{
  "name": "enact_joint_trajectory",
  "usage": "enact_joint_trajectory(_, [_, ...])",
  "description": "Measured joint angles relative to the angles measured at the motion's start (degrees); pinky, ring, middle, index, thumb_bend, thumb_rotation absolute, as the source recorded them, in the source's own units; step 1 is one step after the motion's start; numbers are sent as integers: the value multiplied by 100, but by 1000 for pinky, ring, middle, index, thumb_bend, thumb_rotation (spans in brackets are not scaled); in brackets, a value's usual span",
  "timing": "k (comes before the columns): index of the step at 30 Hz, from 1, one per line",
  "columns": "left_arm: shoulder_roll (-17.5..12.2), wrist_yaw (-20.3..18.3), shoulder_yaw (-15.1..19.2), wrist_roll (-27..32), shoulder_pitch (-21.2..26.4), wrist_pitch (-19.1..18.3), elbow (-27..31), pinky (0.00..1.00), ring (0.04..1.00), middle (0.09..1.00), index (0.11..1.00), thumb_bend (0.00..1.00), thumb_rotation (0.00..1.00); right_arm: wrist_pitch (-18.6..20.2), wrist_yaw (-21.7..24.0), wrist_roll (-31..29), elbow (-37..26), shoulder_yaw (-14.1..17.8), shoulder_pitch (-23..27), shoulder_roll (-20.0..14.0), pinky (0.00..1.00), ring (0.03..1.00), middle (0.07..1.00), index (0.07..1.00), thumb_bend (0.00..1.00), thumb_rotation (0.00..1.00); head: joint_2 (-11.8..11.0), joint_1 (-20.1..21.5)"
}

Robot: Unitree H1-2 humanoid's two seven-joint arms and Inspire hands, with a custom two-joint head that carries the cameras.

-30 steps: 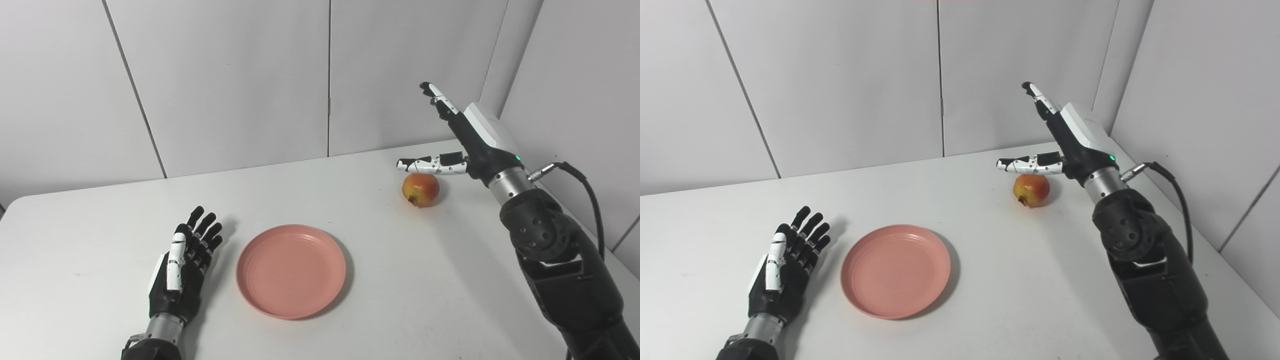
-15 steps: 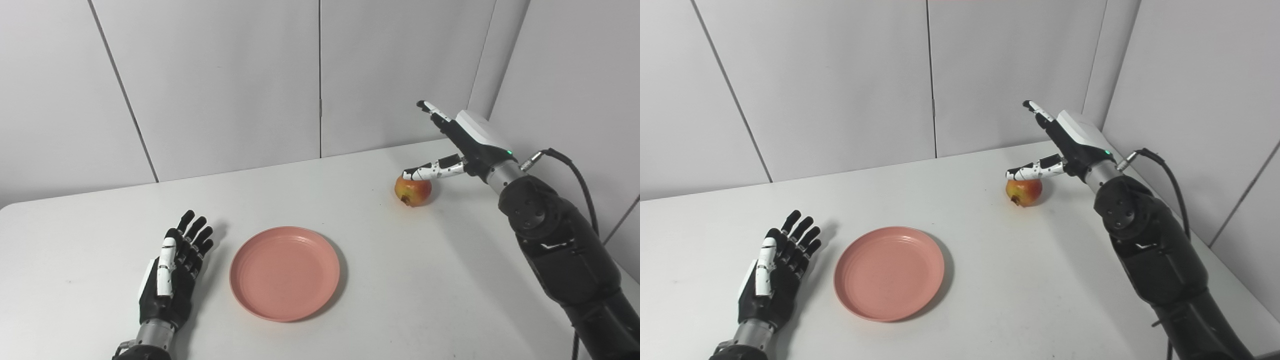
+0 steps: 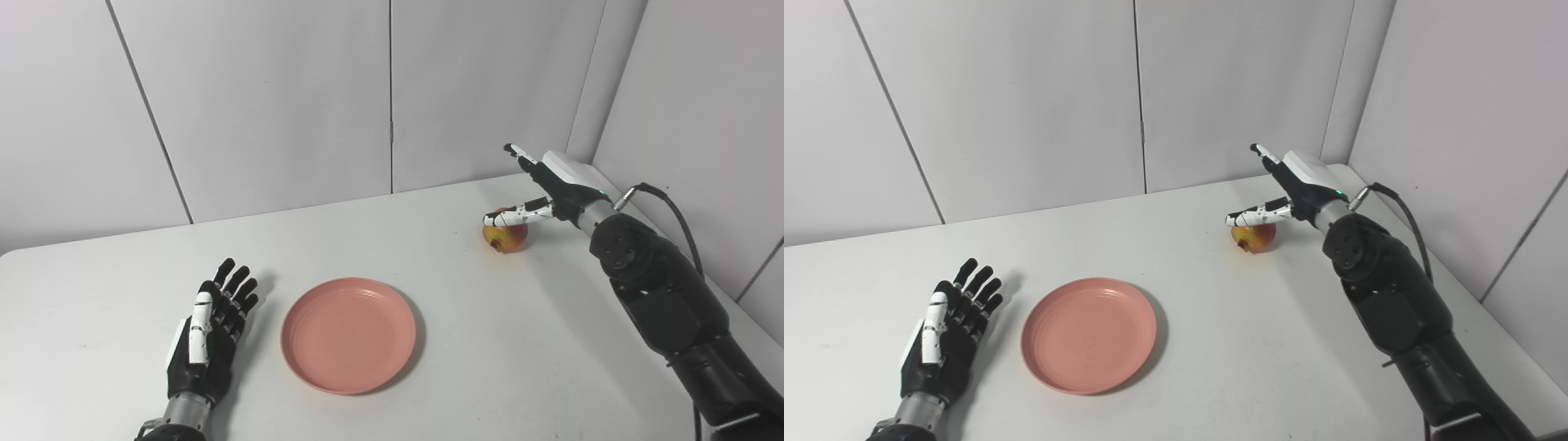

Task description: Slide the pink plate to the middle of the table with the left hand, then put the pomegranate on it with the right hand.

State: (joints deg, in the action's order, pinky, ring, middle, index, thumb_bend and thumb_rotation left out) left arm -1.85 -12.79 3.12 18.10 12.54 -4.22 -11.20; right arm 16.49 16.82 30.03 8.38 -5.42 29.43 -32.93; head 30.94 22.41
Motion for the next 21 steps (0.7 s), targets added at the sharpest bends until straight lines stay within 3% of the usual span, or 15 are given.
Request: enact_joint_trajectory(21, [-122,-77,-9,72,-37,-103,76,957,935,942,937,368,1000,-12,-153,20,886,-359,214,135,874,955,986,996,1000,506,123,35])
